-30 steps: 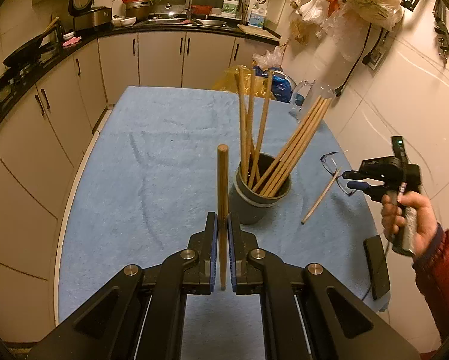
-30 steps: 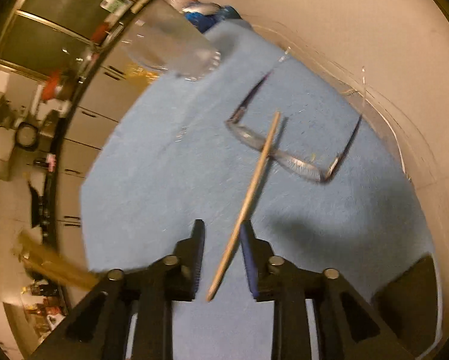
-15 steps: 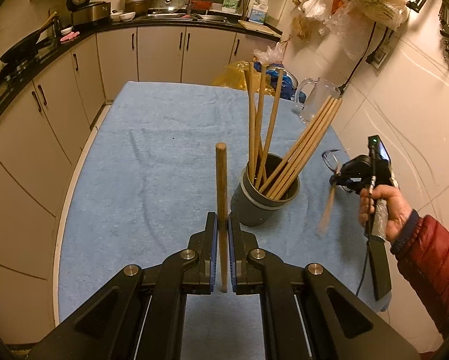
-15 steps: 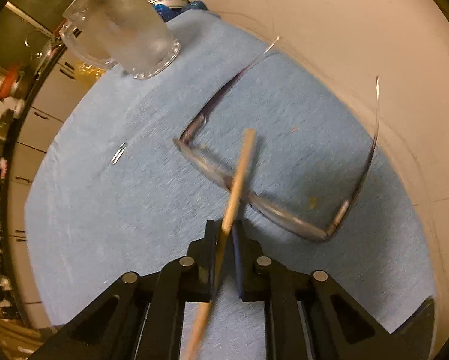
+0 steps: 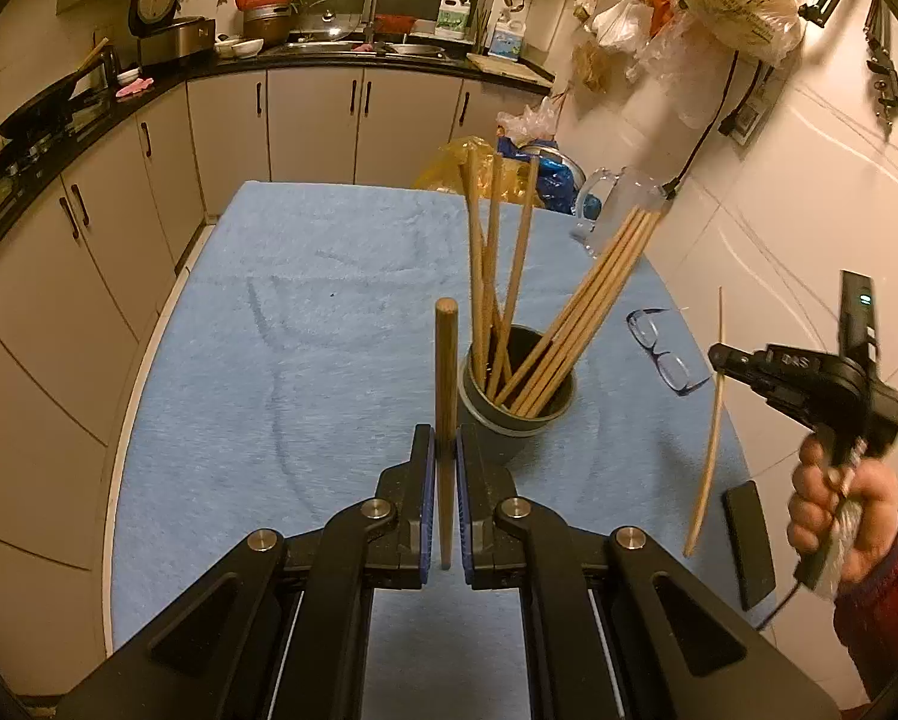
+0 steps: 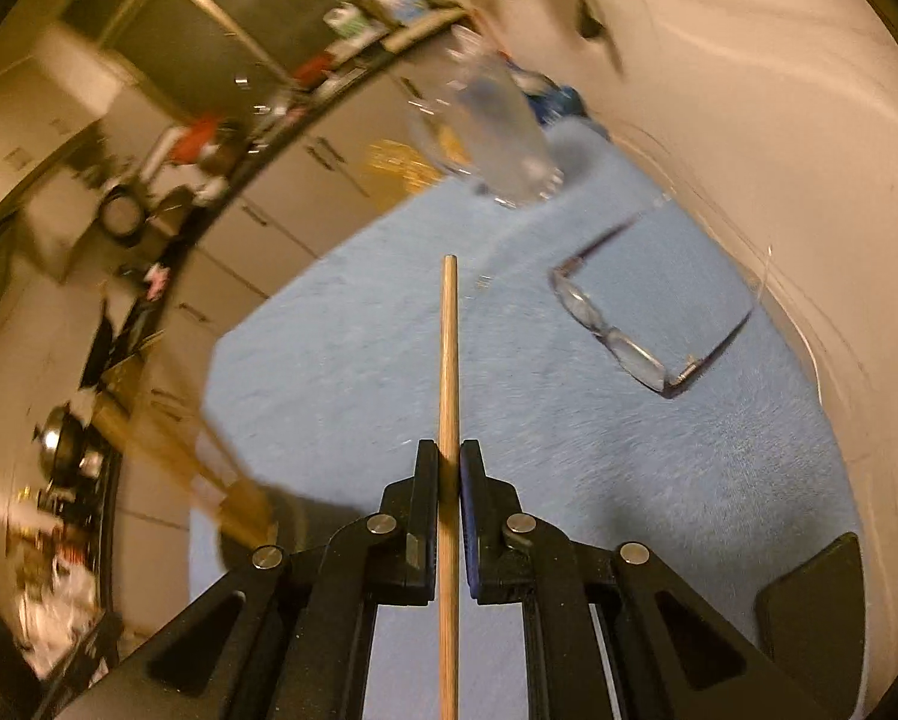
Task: Organize utensils
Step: 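Lift the right tool's chopstick upright and carry it over the grey cup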
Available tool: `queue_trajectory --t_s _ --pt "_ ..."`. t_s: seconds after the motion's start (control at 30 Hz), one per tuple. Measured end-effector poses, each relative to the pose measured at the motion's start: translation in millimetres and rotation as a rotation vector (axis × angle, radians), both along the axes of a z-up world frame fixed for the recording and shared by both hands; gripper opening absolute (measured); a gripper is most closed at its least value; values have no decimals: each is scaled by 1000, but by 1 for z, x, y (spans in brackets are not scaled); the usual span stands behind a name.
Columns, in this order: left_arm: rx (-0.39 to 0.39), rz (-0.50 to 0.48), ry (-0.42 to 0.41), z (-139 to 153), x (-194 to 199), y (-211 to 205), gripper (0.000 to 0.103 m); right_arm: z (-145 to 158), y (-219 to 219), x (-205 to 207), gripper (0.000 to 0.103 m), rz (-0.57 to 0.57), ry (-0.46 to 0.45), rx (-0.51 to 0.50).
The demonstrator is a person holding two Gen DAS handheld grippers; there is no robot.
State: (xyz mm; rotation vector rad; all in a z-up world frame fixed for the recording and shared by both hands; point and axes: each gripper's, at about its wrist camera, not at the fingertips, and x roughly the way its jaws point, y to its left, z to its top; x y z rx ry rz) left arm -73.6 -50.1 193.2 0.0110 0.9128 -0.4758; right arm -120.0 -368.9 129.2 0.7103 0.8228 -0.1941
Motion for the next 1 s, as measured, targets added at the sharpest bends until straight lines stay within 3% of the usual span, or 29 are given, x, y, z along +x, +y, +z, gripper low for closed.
queue_trajectory --t_s 0.23,0.7,0.83,1.0 --pt "-33 6 -37 22 -7 -1 6 46 45 -33 7 82 -120 -97" --pt "-104 -61 -131 99 12 -7 6 119 100 14 7 81 -309 -160" --pt "-98 -57 -133 99 32 -11 6 127 117 38 7 41 -327 -218" --pt "-121 -56 -101 84 63 -18 6 114 134 67 7 -30 -309 -305"
